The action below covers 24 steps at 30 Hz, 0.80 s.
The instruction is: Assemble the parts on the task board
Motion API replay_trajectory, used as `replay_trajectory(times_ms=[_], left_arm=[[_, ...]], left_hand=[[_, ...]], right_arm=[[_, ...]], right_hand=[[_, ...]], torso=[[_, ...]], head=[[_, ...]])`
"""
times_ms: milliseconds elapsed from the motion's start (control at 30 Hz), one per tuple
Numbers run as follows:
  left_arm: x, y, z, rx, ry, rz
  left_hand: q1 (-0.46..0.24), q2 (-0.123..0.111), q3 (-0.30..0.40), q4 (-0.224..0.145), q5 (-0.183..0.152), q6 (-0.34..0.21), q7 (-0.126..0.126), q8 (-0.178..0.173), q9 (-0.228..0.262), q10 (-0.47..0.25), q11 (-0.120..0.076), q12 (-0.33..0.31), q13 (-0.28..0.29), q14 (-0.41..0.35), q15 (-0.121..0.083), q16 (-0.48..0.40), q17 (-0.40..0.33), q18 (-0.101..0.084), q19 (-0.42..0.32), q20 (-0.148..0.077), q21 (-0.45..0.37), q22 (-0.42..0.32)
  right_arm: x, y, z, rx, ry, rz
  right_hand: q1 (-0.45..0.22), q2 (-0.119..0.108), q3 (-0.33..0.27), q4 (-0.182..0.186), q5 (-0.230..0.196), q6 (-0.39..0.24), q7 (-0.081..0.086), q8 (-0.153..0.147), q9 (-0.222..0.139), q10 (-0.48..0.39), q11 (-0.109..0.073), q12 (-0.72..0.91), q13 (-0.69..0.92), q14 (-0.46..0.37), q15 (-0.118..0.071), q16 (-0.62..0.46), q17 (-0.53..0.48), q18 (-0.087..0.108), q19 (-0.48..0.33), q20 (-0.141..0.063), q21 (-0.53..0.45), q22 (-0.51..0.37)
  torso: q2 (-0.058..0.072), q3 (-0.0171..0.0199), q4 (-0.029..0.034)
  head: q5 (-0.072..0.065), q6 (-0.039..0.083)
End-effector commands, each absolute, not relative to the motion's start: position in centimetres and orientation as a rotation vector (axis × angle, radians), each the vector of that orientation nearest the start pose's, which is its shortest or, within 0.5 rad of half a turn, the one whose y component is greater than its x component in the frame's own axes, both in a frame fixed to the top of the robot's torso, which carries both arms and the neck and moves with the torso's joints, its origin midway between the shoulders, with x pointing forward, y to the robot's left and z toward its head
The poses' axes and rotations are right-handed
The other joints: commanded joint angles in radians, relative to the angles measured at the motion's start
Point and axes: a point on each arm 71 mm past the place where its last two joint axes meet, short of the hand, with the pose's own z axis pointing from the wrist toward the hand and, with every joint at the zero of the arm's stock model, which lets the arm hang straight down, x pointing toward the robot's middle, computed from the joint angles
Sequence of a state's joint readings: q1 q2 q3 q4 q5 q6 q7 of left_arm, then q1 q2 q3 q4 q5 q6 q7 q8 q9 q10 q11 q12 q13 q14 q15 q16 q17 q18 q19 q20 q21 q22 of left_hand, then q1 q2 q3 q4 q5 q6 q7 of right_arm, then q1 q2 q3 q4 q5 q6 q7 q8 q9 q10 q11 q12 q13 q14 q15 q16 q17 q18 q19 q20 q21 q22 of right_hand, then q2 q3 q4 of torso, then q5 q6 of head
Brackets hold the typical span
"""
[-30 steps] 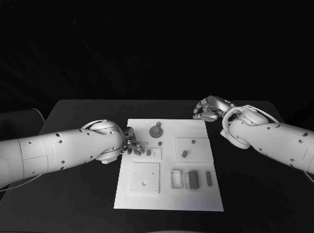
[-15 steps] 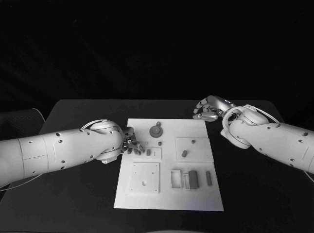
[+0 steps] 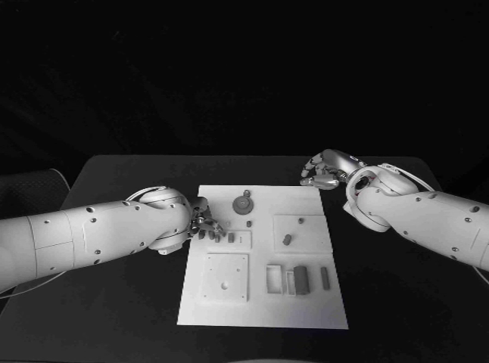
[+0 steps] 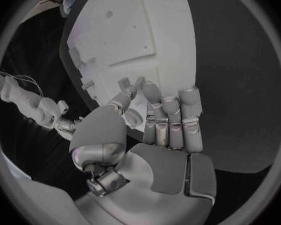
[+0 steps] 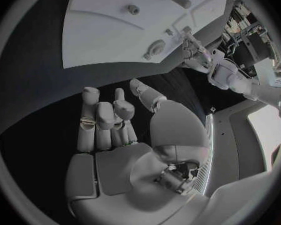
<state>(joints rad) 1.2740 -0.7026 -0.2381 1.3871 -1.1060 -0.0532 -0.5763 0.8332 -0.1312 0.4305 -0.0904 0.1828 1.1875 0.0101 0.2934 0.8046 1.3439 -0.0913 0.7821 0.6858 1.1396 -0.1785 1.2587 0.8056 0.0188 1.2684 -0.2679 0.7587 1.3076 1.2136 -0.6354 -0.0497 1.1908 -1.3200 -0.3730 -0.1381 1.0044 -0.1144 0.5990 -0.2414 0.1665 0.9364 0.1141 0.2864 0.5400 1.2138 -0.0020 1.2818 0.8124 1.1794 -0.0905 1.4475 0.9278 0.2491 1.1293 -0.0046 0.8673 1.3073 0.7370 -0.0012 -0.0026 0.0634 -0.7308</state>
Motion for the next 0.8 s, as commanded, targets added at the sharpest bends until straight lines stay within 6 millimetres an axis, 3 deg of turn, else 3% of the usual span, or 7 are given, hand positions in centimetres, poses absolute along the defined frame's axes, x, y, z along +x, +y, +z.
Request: replay_trajectory(times_ms=[33, 800], left_arm=[[49.13, 20.12, -25.69, -0.212, 2.238, -0.239], [49.1, 20.76, -25.51, -0.265, 2.21, -0.274]], left_hand=[[-0.007, -0.002, -0.006, 0.002, 0.006, 0.001, 0.006, -0.001, 0.001, -0.006, 0.0, 0.005, 0.0, 0.0, -0.005, 0.005, 0.0, 0.058, 0.0, -0.005, 0.006, 0.021], [-0.002, -0.004, -0.006, 0.003, 0.008, -0.008, 0.008, -0.006, -0.001, -0.01, 0.001, 0.007, 0.0, -0.002, -0.008, 0.006, -0.001, 0.061, -0.001, -0.006, 0.007, 0.02]], right_arm=[[54.69, -19.82, -20.01, 0.06, 1.668, 0.547], [54.68, -19.93, -20.13, 0.062, 1.669, 0.545]], right_hand=[[-0.006, -0.004, 0.0, 0.008, 0.002, -0.001, 0.005, -0.005, 0.001, 0.002, 0.008, -0.005, 0.001, 0.004, -0.006, -0.006, -0.001, 0.013, 0.002, -0.004, -0.006, 0.016], [-0.007, -0.005, 0.0, 0.01, 0.002, -0.001, 0.005, -0.005, 0.002, 0.002, 0.008, -0.005, 0.002, 0.004, -0.005, -0.006, -0.001, 0.013, 0.003, -0.004, -0.006, 0.016]], torso=[[0.0, 0.0003, 0.0], [0.0, -0.0007, -0.0012]], head=[[0.0, -0.001], [-0.003, 0.003]])
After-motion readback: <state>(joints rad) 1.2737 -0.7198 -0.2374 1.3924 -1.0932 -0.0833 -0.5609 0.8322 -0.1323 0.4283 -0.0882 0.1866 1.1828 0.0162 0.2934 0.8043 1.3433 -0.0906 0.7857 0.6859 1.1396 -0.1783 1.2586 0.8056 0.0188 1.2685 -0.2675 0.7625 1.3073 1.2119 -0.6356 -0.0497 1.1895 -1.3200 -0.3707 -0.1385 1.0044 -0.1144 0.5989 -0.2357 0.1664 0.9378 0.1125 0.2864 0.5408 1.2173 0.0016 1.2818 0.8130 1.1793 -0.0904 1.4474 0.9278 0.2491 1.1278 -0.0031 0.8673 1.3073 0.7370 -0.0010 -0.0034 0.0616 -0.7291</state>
